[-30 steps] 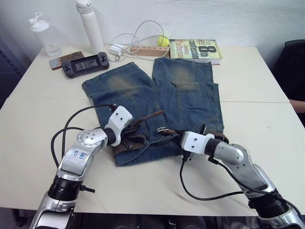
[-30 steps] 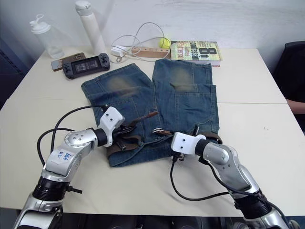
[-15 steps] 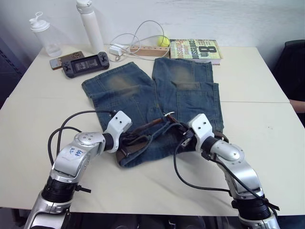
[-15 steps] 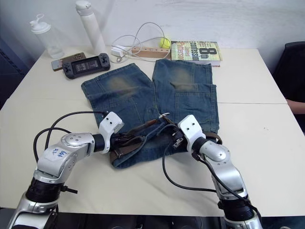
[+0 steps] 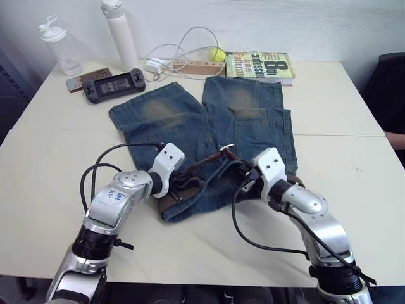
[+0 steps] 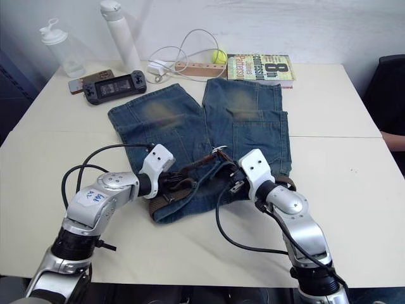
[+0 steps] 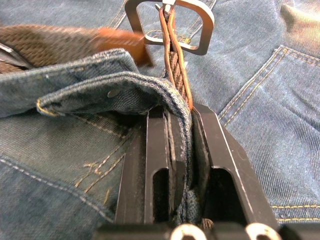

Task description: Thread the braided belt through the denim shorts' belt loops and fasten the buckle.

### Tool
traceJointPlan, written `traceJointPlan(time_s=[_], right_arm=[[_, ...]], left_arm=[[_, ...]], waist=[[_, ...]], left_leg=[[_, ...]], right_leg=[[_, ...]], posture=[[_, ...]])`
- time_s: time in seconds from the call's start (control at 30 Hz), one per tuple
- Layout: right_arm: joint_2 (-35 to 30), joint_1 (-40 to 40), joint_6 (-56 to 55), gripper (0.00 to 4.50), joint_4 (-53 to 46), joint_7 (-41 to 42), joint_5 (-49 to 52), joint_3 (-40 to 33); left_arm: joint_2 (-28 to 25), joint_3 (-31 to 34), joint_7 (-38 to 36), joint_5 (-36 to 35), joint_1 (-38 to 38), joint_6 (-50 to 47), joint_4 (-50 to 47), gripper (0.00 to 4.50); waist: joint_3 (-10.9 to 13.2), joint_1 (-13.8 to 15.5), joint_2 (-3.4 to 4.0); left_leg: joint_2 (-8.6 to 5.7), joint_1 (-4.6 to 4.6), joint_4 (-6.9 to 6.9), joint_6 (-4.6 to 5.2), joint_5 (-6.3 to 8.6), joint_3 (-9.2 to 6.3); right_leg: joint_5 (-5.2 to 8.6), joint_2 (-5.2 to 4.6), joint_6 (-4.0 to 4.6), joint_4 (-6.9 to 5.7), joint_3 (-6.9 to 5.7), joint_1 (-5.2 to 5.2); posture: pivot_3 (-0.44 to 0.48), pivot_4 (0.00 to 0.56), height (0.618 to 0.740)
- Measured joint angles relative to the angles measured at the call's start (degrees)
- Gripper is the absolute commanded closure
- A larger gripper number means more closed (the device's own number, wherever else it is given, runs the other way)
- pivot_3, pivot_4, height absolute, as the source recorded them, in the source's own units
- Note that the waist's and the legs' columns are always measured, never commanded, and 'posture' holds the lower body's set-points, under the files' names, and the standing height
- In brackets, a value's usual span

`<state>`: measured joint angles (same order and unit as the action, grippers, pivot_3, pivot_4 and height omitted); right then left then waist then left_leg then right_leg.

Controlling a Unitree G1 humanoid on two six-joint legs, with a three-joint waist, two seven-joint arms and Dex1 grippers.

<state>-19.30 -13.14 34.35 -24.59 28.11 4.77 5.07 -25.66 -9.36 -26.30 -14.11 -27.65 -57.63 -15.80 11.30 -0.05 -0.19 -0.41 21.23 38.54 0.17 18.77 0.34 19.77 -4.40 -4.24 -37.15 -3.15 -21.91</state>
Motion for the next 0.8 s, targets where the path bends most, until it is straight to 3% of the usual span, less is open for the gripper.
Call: traceJointPlan(time_s=[0.33,0.8], right_arm=[[-0.13,0.68,1.38,4.46,-0.2,-0.16,0.2,0.82],[0.5,-0.13,4.58,4.46,-0.08,-1.5,2.35,-0.27]], left_arm=[[6.39,1.58,5.83,1.61,-1.78,2.15,3.21,4.5],[8.69,0.29,6.18,1.58,-0.93,1.06,0.54,4.5]], waist=[[0.0,-0.02,-0.01],[-0.01,-0.01,-0.02]], left_leg=[[-0.01,0.09,0.03,0.0,0.0,0.19],[-0.01,0.24,0.1,0.0,0.0,0.29]], right_leg=[[0.0,0.0,0.0,-0.26,0.17,-0.28],[0.0,0.0,0.0,-0.37,0.29,-0.5]], posture=[[0.0,0.15,0.735],[0.0,0.15,0.735]])
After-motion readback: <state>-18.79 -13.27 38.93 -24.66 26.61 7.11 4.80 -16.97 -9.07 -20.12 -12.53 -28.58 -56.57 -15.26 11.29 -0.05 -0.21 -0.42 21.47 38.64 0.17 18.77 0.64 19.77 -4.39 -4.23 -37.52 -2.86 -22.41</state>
